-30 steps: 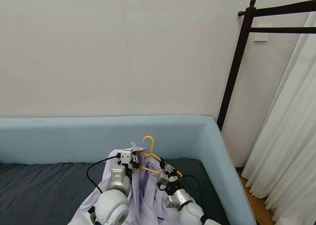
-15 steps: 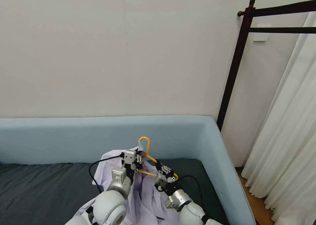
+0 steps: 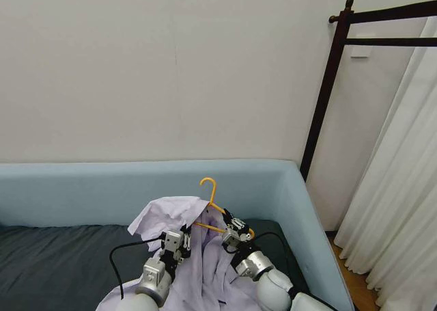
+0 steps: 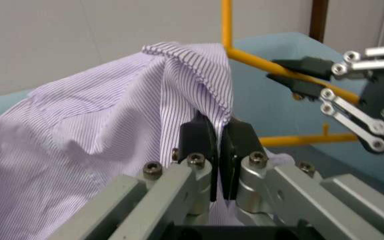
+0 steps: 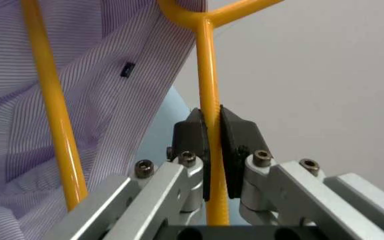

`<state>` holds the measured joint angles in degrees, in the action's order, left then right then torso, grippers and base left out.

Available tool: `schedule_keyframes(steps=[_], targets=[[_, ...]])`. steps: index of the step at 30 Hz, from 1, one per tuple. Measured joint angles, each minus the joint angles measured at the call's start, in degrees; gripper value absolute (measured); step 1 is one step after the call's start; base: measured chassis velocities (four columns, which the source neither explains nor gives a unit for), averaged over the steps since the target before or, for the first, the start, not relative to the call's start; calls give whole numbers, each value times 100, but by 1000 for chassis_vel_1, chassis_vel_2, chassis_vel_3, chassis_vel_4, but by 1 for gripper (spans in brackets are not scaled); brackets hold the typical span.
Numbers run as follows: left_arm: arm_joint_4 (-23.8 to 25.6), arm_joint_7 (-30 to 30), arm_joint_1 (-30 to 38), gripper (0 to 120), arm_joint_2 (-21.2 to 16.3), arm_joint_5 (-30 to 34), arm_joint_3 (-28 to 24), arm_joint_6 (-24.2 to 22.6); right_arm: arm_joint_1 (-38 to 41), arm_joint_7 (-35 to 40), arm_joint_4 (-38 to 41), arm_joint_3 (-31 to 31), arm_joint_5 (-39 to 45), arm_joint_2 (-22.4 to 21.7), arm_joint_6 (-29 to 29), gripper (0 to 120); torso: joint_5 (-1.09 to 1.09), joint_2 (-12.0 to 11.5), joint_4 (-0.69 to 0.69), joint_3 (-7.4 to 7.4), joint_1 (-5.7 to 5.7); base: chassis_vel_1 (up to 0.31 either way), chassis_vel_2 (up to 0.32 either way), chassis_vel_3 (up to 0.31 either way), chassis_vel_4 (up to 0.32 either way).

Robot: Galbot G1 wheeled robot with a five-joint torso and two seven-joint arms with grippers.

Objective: Pick up the clothes from the sofa and hang them on the clothes hanger.

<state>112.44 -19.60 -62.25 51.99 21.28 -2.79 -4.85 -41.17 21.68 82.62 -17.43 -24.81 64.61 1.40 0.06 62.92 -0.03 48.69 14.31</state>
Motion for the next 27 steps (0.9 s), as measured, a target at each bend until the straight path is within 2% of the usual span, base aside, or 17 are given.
schedule_keyframes(steps=[10, 13, 14, 17, 18, 19, 20, 23, 24, 26, 27], targets=[[52, 138, -439, 1, -172, -90, 226, 19, -48, 74, 97, 182, -316, -59, 96, 5, 0, 0, 1, 0, 0, 0, 0, 0, 0], [146, 354, -603, 16, -331, -152, 379, 74, -78, 78, 95, 314, -541, -84, 220, 5, -1, 0, 0, 1, 0, 0, 0, 0, 0], [146, 354, -603, 16, -331, -152, 379, 74, -78, 78, 95, 314, -541, -84, 220, 5, -1, 0, 0, 1, 0, 0, 0, 0, 0], [254, 701, -801, 29, -608, -194, 664, 406, -89, 72, 80, 368, -545, -121, 246, 5, 0, 0, 1, 1, 0, 0, 0, 0, 0], [301, 886, -873, 34, -768, -193, 771, 649, -92, 72, 73, 395, -540, -139, 265, 5, -1, 0, 1, 1, 0, 0, 0, 0, 0], [301, 886, -873, 34, -768, -193, 771, 649, -92, 72, 73, 395, -540, -139, 265, 5, -1, 0, 1, 1, 0, 0, 0, 0, 0], [346, 1072, -931, 38, -932, -147, 854, 918, -103, 72, 73, 429, -555, -152, 291, 5, -1, 0, 2, 1, 0, 0, 0, 0, 0], [433, 1624, -964, 51, -1520, 314, 1123, 1618, -186, 72, 114, 539, -662, -214, 389, 5, 0, 0, 1, 1, 0, 0, 0, 0, 0], [433, 1624, -964, 51, -1520, 314, 1123, 1618, -186, 72, 114, 539, -662, -214, 389, 5, 0, 0, 1, 1, 0, 0, 0, 0, 0], [435, 2426, -912, 63, -2037, 984, 1444, 2181, -246, 73, 115, 626, -689, -239, 425, 5, -1, 0, 0, 1, 0, 0, 0, 0, 0], [420, 2729, -900, 65, -2171, 1156, 1538, 2326, -261, 75, 115, 651, -691, -243, 433, 5, -1, 0, 0, 1, 0, 0, 0, 0, 0]])
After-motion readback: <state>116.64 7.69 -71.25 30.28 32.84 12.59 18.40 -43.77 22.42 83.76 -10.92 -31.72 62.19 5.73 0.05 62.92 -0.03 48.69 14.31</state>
